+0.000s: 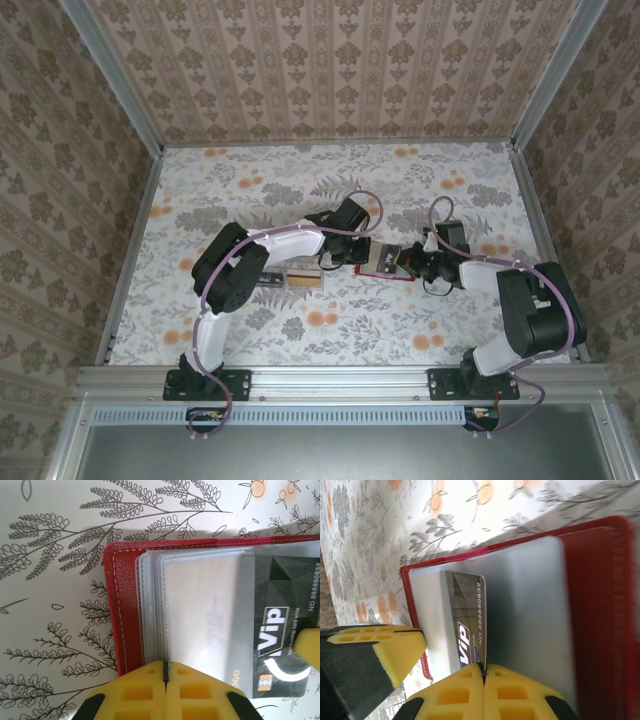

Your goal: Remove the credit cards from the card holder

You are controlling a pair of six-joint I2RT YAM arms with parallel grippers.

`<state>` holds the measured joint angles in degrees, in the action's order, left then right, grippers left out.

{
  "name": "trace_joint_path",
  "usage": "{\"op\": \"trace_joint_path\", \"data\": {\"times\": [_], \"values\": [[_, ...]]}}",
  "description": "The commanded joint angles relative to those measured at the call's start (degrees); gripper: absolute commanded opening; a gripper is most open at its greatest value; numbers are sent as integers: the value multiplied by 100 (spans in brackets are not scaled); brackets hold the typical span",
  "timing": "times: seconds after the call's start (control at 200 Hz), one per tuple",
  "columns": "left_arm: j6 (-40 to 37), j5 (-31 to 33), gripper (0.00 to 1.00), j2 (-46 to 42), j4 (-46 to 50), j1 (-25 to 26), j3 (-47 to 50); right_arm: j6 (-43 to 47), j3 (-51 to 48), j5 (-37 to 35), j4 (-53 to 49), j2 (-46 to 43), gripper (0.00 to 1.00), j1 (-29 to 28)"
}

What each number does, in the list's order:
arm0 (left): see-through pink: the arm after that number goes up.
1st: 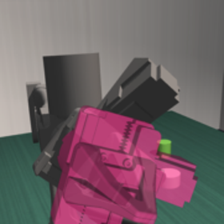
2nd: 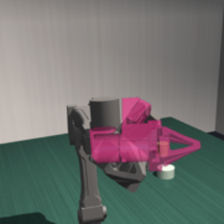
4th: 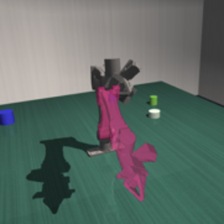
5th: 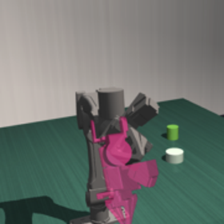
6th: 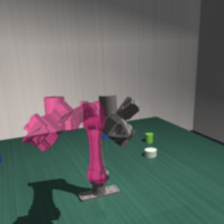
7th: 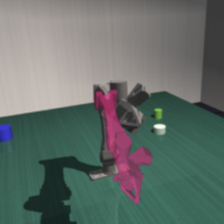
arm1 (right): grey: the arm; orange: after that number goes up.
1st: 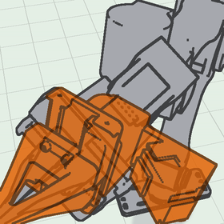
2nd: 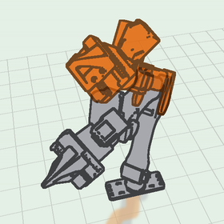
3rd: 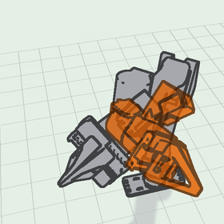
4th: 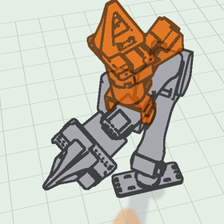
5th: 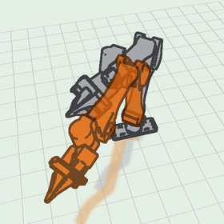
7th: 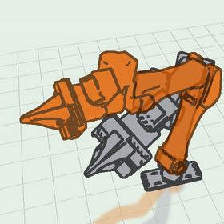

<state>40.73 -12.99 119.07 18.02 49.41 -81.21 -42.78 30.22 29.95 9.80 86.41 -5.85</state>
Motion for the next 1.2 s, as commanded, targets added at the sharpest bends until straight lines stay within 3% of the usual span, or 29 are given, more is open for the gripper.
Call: {"op": "trace_joint_path", "data": {"times": [0.0, 0.175, 0.345, 0.59, 0.64, 0.81, 1.06, 1.195], "values": [[38, 113, 0, 231, 483, -30, 10, 94, -254, -436, -517, -220, 0, 199], [14, 70, 0, 231, 478, -19, -22, 120, -522, -392, -681, -633, 0, 411], [-33, 34, 0, 181, 444, 0, -57, 207, -596, -527, -1132, -1676, 0, 462], [-141, 126, 3, -284, 483, 99, -263, 507, -187, -463, -1871, -2714, 0, 394], [-166, 210, 9, -513, 467, 129, -261, 603, -70, -472, -2006, -2830, 0, 312], [-246, 776, 45, -1571, 467, 159, 4, 931, 392, -766, -2345, -2989, 0, -270], [-72, 2273, 99, -3752, 754, -26, 1197, 1626, 1488, -1415, -2802, -2430, 0, -1492], [160, 3000, 100, -5058, 1212, -324, 1936, 2057, 2228, -1714, -3021, -1826, 0, -2199]]}}
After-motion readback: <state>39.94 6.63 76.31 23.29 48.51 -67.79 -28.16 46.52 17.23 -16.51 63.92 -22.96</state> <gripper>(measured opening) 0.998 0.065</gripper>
